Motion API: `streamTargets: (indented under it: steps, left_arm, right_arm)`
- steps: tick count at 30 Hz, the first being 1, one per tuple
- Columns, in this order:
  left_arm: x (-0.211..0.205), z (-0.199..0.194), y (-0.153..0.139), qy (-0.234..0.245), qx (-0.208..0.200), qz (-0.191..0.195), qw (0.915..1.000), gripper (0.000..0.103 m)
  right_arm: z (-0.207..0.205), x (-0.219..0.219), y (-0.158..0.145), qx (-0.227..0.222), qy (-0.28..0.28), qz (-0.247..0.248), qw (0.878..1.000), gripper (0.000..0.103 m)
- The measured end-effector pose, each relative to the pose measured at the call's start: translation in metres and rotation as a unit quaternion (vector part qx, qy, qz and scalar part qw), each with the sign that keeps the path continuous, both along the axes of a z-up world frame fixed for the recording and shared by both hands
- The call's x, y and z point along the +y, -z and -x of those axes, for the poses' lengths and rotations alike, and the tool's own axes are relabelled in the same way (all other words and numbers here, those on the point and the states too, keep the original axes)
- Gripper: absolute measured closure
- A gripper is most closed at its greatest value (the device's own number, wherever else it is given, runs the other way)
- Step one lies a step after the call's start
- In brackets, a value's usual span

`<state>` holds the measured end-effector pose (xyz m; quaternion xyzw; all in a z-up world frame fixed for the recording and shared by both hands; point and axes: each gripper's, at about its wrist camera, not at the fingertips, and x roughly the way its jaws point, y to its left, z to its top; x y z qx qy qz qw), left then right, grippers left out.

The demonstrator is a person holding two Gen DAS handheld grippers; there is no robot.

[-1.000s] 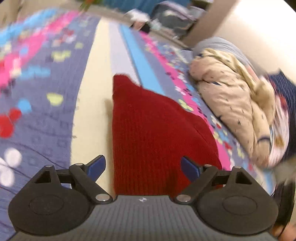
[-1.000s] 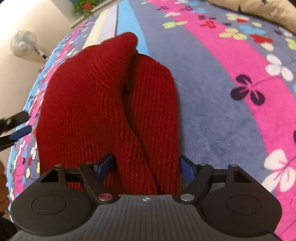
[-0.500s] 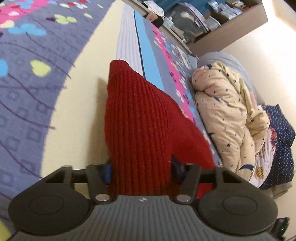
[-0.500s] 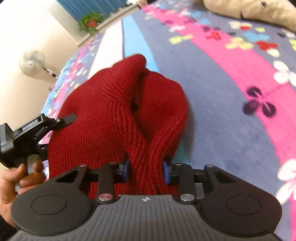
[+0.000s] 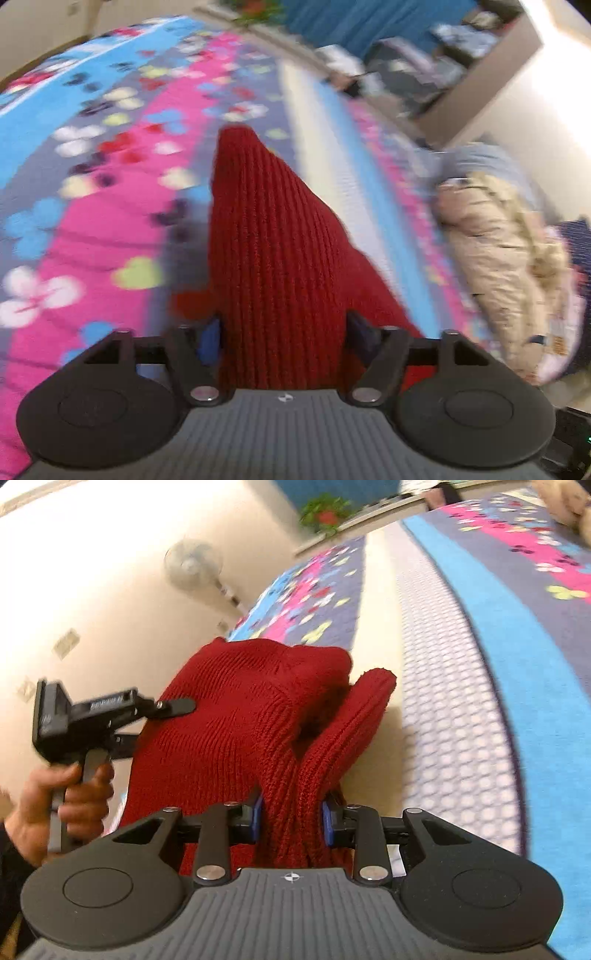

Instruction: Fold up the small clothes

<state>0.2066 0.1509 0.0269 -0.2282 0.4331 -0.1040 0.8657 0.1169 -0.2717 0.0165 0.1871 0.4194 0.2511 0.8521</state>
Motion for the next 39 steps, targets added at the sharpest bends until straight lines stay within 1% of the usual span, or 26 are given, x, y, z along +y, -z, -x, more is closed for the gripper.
streamTargets:
  steps: [2,3,4,6,8,9,11,12,13,15,16,17,18,20,22,23,24,26,27,29,30,31,33,35,37,39]
  left_arm:
    - [0.012,0.008,-0.002,-0.038,0.008,-0.05,0.998,0.026]
    - [0.016,0.018,-0.009,-0.037,-0.008,-0.055,0.9978,0.027]
    - [0.017,0.029,-0.017,-0.028,-0.025,-0.052,0.9979,0.027]
    - [0.008,0.052,-0.027,0.014,-0.044,-0.056,0.9974,0.035]
    - [-0.016,0.077,-0.029,0.052,-0.068,-0.097,0.9916,0.042]
    - [-0.028,0.085,-0.023,0.063,-0.074,-0.119,0.9881,0.043]
    - [-0.054,0.091,0.011,0.093,-0.045,-0.183,0.9775,0.041]
    - [-0.059,0.095,0.027,0.094,-0.035,-0.216,0.9713,0.036]
    - [-0.06,0.101,0.031,0.082,-0.037,-0.225,0.9703,0.036]
    - [-0.06,0.113,0.014,0.068,-0.053,-0.207,0.9746,0.037]
    - [-0.058,0.123,0.003,0.067,-0.076,-0.193,0.9761,0.036]
    - [-0.057,0.136,-0.007,0.068,-0.099,-0.181,0.9761,0.029]
    - [-0.057,0.144,-0.011,0.07,-0.105,-0.179,0.9758,0.024]
    - [-0.062,0.152,-0.001,0.081,-0.075,-0.183,0.977,0.024]
    - [-0.067,0.149,0.03,0.099,0.018,-0.18,0.9785,0.027]
    - [-0.067,0.149,0.039,0.092,0.034,-0.174,0.9798,0.028]
    - [-0.068,0.149,0.037,0.088,0.034,-0.167,0.9814,0.032]
    - [-0.066,0.153,0.028,0.084,0.021,-0.159,0.9836,0.033]
    - [-0.066,0.158,0.025,0.077,0.017,-0.154,0.9849,0.033]
    - [-0.068,0.167,0.014,0.063,0.004,-0.164,0.9844,0.031]
    - [-0.072,0.173,0.008,0.057,-0.013,-0.18,0.9819,0.025]
    - [-0.078,0.184,-0.001,0.053,-0.042,-0.202,0.977,0.021]
    - [-0.088,0.2,-0.016,0.055,-0.093,-0.234,0.9661,0.009]
    - [-0.099,0.221,-0.021,0.063,-0.133,-0.253,0.956,0.006]
    - [-0.11,0.241,-0.027,0.07,-0.161,-0.265,0.948,0.006]
    - [-0.117,0.256,-0.03,0.065,-0.183,-0.279,0.9406,0.006]
  right_arm:
    - [-0.004,0.007,0.015,0.032,0.002,0.024,0.999,0.072]
    - [-0.006,0.007,0.025,0.051,0.001,0.029,0.998,0.071]
    - [-0.005,0.005,0.031,0.062,0.006,0.028,0.998,0.071]
    - [-0.005,0.003,0.034,0.069,0.018,0.035,0.997,0.071]
    - [-0.004,0.002,0.033,0.065,0.017,0.027,0.997,0.071]
    - [-0.001,0.003,0.032,0.058,0.014,0.032,0.998,0.071]
    - [0.001,0.007,0.034,0.047,0.01,0.044,0.998,0.068]
    - [0.004,0.007,0.034,0.046,0.01,0.046,0.998,0.064]
    - [0.006,0.005,0.035,0.047,0.01,0.046,0.998,0.061]
    - [0.011,0.006,0.031,0.049,0.011,0.049,0.998,0.054]
    - [0.016,0.004,0.027,0.046,0.014,0.051,0.998,0.053]
    - [0.021,0.004,0.025,0.043,0.012,0.054,0.998,0.05]
    - [0.024,0.005,0.023,0.039,0.007,0.058,0.998,0.048]
    - [0.032,0.008,0.021,0.033,-0.009,0.077,0.996,0.047]
    - [0.035,0.011,0.028,0.043,-0.019,0.099,0.994,0.048]
    - [0.036,0.012,0.032,0.05,-0.023,0.106,0.993,0.062]
    - [0.037,0.013,0.034,0.052,-0.022,0.111,0.992,0.067]
    - [0.041,0.012,0.03,0.04,-0.018,0.118,0.992,0.076]
    - [0.042,0.01,0.027,0.039,-0.014,0.116,0.992,0.077]
    - [0.044,0.006,0.024,0.045,-0.002,0.109,0.993,0.077]
    - [0.045,0.004,0.024,0.048,0.003,0.109,0.993,0.073]
    - [0.047,0.004,0.023,0.049,0.012,0.115,0.992,0.068]
    - [0.049,0.006,0.021,0.043,0.035,0.145,0.988,0.039]
    - [0.059,0.008,0.014,0.022,0.055,0.175,0.983,0.035]
    - [0.069,0.01,0.004,-0.003,0.063,0.193,0.979,0.036]
    - [0.086,0.014,-0.011,-0.05,0.074,0.226,0.97,0.037]
